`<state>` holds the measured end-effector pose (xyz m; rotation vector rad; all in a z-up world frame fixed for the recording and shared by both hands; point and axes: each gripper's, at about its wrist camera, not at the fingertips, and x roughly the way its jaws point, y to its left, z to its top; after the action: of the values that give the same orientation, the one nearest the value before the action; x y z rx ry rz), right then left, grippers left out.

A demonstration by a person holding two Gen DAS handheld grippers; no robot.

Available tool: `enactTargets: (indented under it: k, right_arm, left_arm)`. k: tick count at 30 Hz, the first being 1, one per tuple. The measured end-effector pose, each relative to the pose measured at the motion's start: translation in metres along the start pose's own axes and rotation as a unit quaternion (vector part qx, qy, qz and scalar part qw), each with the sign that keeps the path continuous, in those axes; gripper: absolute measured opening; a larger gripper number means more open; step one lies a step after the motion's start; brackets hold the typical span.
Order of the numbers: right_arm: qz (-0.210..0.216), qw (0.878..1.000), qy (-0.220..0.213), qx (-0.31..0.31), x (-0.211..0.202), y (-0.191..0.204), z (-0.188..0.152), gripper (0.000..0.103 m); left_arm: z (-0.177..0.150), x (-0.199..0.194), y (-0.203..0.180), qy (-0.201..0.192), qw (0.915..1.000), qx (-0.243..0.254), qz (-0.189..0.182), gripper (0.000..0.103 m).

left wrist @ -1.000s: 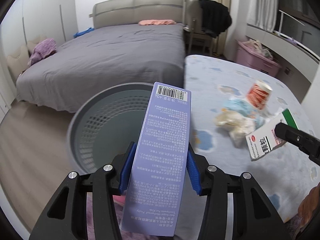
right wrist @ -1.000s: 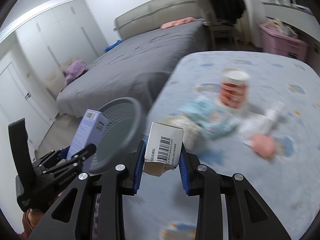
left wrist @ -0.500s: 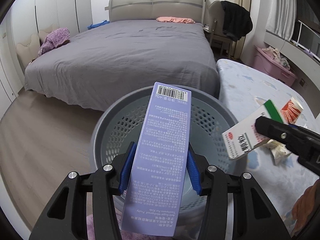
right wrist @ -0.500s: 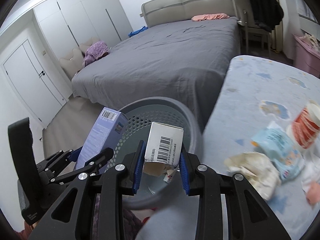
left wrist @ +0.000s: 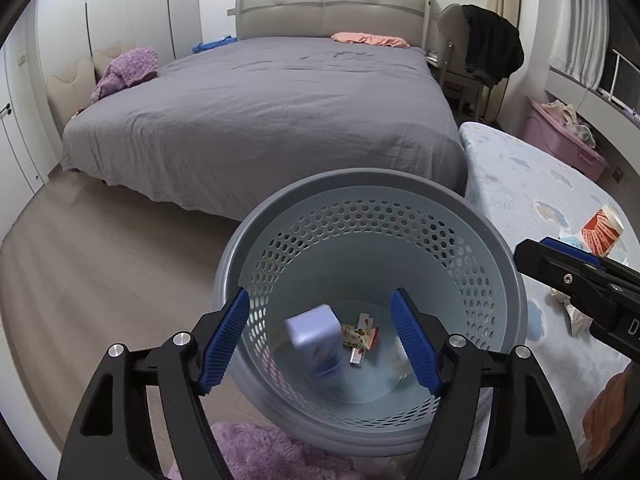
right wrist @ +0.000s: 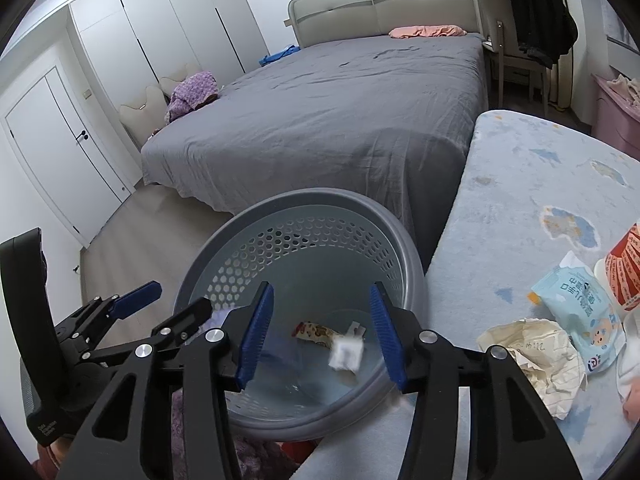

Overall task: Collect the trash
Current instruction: 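Carry both boxes over the grey basket and release them inside, then move both empty grippers back toward the trash on the table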

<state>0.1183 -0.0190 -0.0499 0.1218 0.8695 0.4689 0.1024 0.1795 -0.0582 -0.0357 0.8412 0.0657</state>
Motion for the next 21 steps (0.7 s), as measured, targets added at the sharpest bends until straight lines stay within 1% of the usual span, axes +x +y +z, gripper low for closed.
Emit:
enactTargets:
  k: [3,12,21]
  right_arm:
    - [-0.001,1.000,0.002,0.001,0.000,0.000,-0.001,0.048]
    - [-0.002,1.000,0.004,0.000,-0.004,0.003,-0.007,0.048]
    - [-0.001,1.000,-0.001,0.001,-0.014,0.005,-0.010,0.048]
  left_arm:
    - [-0.002,-0.001,0.002,0.002,1.0000,-0.003,0.009,0.071]
    - [-0.007,-0.009,0.003,0.007,0.9998,-0.006,0.015,0.072]
    - [-0.008,-0.021,0.002,-0.002,0.9998,-0.006,0.021,0.075]
